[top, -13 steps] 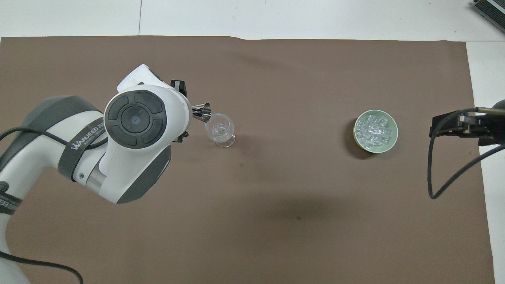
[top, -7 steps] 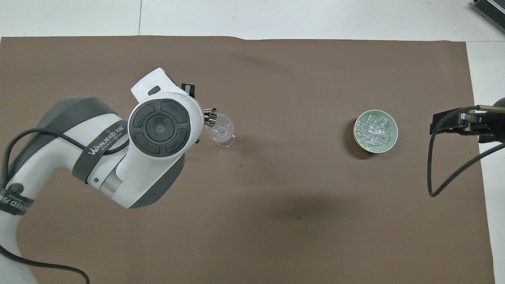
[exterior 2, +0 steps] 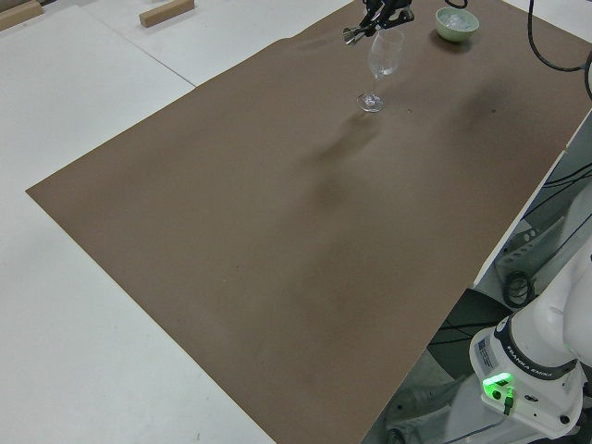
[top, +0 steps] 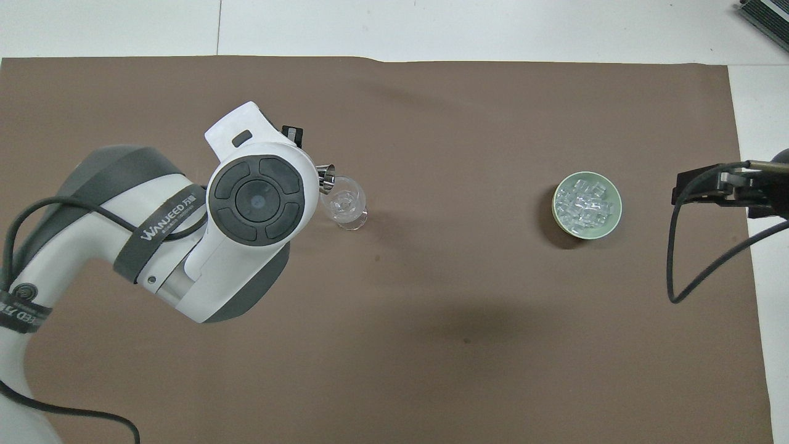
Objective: Pour wine and add ice with both arms
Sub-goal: 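Tilt the cup with the left gripper to pour into the glass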
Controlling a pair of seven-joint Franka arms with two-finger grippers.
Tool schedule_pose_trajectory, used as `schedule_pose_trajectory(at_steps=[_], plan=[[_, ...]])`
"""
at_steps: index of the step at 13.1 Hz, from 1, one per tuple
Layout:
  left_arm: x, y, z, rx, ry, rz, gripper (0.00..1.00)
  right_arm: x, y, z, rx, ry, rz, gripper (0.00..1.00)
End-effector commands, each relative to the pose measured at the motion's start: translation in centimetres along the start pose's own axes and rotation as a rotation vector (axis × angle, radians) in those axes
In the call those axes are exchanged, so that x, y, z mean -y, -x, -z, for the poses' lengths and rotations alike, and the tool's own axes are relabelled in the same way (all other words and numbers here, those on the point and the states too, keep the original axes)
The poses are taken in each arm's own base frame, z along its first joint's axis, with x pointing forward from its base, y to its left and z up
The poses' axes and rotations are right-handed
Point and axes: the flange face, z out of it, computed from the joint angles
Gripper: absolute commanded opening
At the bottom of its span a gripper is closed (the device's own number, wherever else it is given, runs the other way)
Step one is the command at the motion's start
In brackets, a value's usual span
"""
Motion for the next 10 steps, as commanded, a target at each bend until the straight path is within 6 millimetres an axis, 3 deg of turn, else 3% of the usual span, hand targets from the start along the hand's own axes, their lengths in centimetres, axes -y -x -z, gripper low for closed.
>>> schedule_pose_trajectory(at_steps=[1,10], plan=[[-0.88,0.49,0.16,-0.013,0.003,-0.01,0.0,-0.3,-0.11,-0.11,-0.009,-0.019,0.016,1.0],[-0.66,1.07,0.44,-0.052,0.021,-0.047,0.0,-0.32,0.0,-0.3,-0.005,-0.018,0.015,1.0]])
